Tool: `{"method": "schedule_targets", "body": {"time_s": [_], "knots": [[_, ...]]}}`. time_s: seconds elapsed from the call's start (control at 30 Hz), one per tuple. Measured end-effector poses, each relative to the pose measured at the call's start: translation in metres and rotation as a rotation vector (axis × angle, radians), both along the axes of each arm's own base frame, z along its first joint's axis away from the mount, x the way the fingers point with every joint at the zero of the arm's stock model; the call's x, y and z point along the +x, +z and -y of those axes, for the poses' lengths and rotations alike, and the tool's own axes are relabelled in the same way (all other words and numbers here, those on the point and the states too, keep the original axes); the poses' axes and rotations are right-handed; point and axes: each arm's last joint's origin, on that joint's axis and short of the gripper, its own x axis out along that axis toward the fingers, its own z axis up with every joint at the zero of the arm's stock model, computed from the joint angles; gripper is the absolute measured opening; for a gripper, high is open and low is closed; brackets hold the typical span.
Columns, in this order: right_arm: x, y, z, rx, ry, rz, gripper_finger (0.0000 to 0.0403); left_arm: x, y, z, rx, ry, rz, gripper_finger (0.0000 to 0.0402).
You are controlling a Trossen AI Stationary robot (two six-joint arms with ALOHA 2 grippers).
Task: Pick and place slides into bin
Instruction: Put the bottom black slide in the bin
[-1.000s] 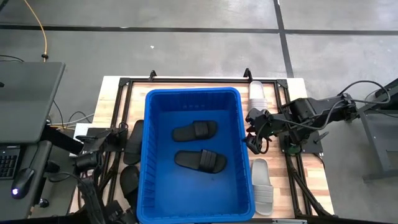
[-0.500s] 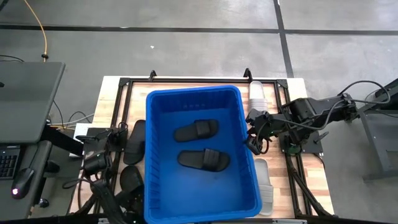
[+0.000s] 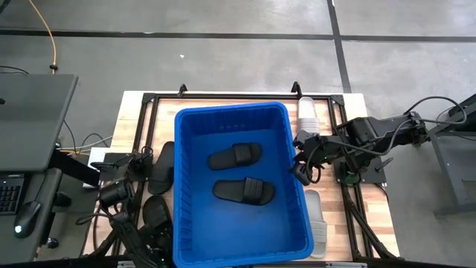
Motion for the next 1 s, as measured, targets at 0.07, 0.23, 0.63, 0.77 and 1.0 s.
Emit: {"method": "schedule_targets", "body": {"time_s": [0.07,0.23,0.63,0.77,1.0], "knots": [[0.0007,0.0005,-0.0002,0.002,-0.002,0.009,0.0232,0.0004,-0.0003,0.0005,0.004,-0.006,0.013,0.0255],[0.0008,0.0006,-0.0003,0.003,-0.003,0.011,0.0232,-0.0019,-0.0011,0.0015,0.025,-0.029,0.032,0.0255],[0.0012,0.0007,-0.0006,0.021,-0.012,0.011,0.0232,-0.0014,0.0019,0.0051,0.029,-0.132,0.016,0.0255],[0.0012,0.0008,-0.0005,0.028,-0.023,0.011,0.0232,-0.0001,0.0018,0.0028,0.041,-0.052,0.004,0.0255],[0.0014,0.0009,0.0005,0.011,-0.056,0.019,0.0232,0.0056,0.0060,-0.0028,0.061,-0.021,0.000,0.0255]]}}
